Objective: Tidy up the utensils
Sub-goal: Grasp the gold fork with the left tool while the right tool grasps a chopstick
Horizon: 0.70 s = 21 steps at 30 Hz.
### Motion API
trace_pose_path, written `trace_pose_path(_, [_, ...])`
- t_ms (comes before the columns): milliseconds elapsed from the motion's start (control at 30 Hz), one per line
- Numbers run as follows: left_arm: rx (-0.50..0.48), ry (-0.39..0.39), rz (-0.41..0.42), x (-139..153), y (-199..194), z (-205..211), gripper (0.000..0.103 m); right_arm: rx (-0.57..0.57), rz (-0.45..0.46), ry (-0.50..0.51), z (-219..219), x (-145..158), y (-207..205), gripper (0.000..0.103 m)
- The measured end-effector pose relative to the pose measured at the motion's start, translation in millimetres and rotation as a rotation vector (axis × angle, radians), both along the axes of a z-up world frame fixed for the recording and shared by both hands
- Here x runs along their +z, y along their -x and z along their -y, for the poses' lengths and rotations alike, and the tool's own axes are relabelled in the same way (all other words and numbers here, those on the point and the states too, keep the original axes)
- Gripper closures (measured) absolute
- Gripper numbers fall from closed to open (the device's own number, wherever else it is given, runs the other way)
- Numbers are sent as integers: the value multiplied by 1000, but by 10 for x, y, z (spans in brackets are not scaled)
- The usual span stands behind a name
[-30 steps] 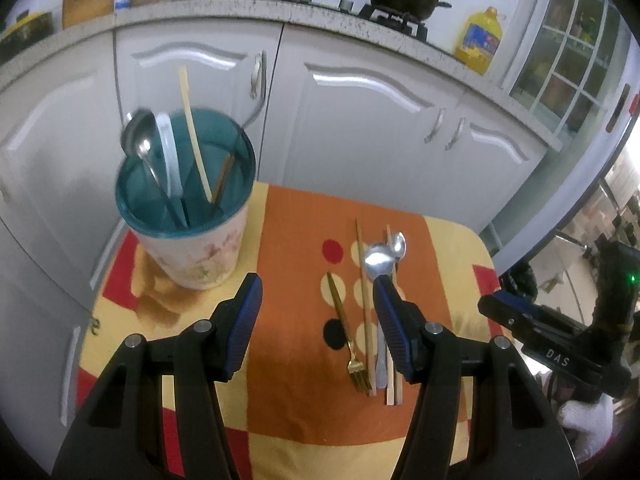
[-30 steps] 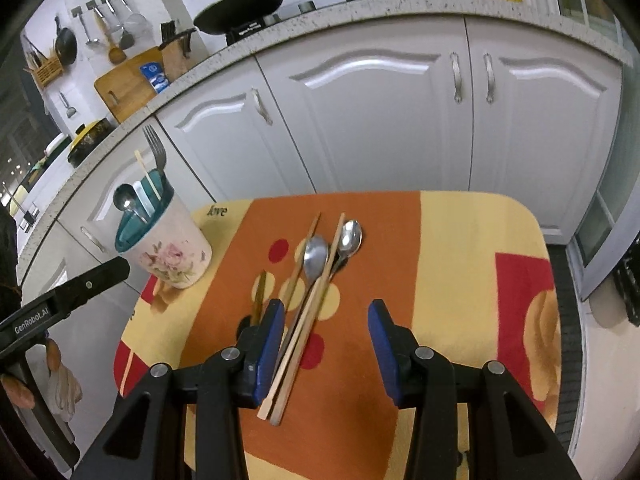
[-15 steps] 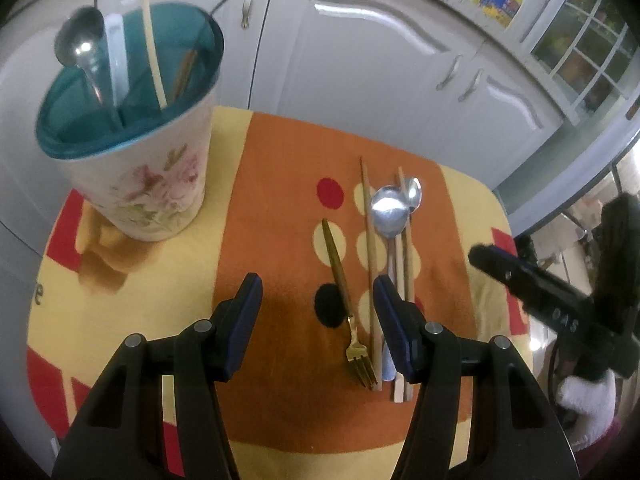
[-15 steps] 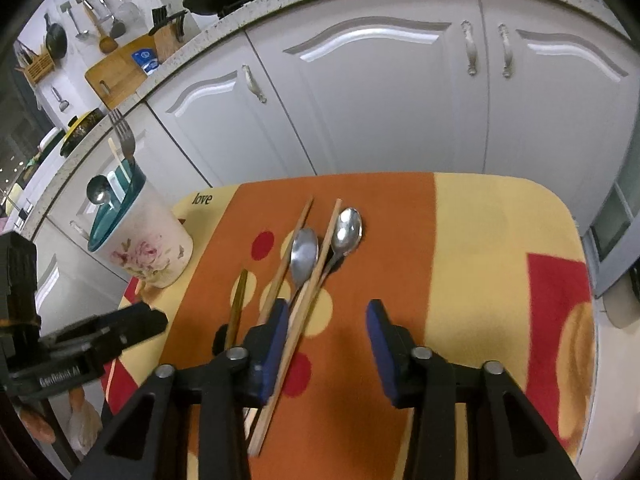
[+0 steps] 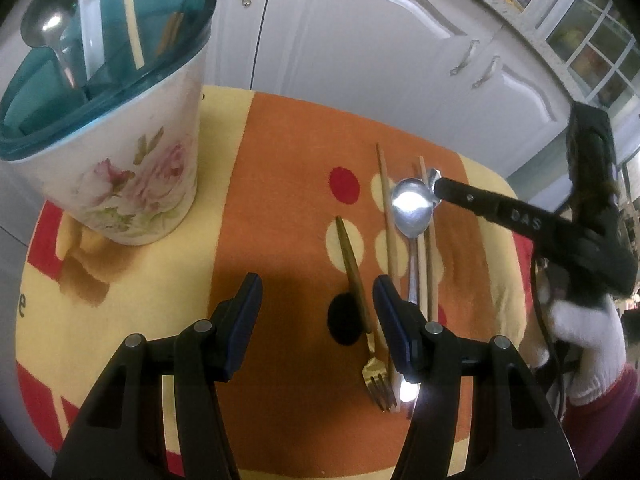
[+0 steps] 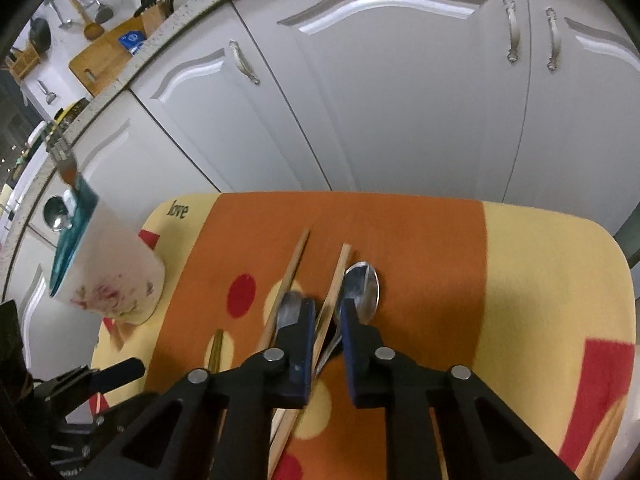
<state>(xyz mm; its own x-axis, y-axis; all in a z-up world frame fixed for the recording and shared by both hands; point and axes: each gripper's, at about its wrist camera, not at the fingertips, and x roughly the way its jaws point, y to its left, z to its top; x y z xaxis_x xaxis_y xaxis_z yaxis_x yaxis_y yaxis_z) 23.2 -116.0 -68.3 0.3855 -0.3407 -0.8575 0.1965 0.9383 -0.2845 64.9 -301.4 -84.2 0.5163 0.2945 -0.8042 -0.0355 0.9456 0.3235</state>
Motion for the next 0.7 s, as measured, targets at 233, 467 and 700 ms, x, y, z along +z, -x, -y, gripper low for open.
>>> trace_pose_path(233, [-7, -1, -9, -36, -31, 15, 46, 4, -70, -4, -8, -129, -229, 93])
trace_pose_path(467, [-15, -4, -15, -50, -34, 50, 46, 12, -34, -38, 44, -76, -86, 95])
trace_pose_path(700, [-33, -18, -10, -54, -42, 135, 46, 9, -1, -83, 242, 66, 359, 95])
